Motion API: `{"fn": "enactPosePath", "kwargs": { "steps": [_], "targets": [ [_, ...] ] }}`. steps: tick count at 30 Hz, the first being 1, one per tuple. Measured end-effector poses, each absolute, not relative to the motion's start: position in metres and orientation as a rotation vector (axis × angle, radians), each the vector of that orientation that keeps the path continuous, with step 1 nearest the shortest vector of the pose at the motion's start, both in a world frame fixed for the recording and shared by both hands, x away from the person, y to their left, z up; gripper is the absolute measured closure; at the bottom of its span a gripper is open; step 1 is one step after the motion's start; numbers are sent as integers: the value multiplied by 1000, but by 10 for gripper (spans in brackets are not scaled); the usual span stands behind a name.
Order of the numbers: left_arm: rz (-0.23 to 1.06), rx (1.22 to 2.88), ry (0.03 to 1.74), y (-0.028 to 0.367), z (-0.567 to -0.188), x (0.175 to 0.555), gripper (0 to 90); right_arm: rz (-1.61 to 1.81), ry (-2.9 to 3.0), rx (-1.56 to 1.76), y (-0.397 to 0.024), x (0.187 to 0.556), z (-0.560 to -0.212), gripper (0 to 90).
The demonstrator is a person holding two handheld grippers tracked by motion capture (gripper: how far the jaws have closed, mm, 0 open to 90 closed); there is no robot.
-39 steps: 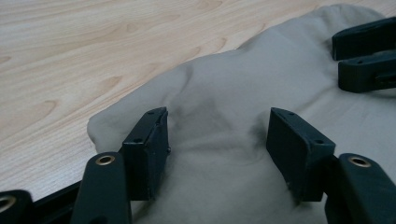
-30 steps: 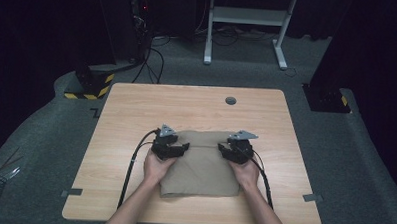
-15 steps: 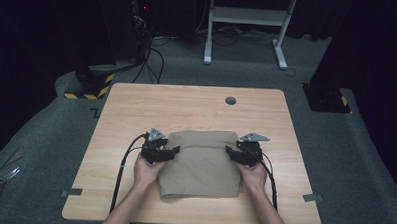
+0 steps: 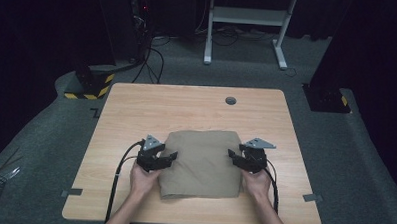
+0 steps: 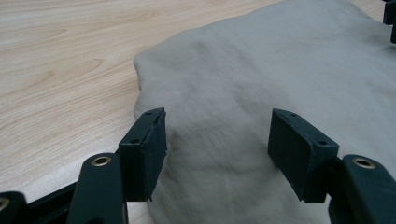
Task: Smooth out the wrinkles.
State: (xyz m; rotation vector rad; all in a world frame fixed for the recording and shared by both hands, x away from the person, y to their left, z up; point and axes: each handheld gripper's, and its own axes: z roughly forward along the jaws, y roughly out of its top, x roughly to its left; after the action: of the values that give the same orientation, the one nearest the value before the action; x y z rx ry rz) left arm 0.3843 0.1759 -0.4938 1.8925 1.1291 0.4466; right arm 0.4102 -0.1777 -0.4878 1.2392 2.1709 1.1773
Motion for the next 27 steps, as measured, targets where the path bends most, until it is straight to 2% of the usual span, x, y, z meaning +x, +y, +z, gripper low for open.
{"fn": "enactPosePath", "kwargs": {
  "steps": [11,21,27],
  "targets": [
    [444,1974,1108,159,-505,367,377,1128,2244,1137,-164,377,-497,463],
    [421,1992,1154,151,-518,381,377,1070,2280,1169,-158,390,-516,465],
    [423,2002,1181,150,-517,398,378,1049,2274,1177,-153,405,-517,464]
  ]
}}
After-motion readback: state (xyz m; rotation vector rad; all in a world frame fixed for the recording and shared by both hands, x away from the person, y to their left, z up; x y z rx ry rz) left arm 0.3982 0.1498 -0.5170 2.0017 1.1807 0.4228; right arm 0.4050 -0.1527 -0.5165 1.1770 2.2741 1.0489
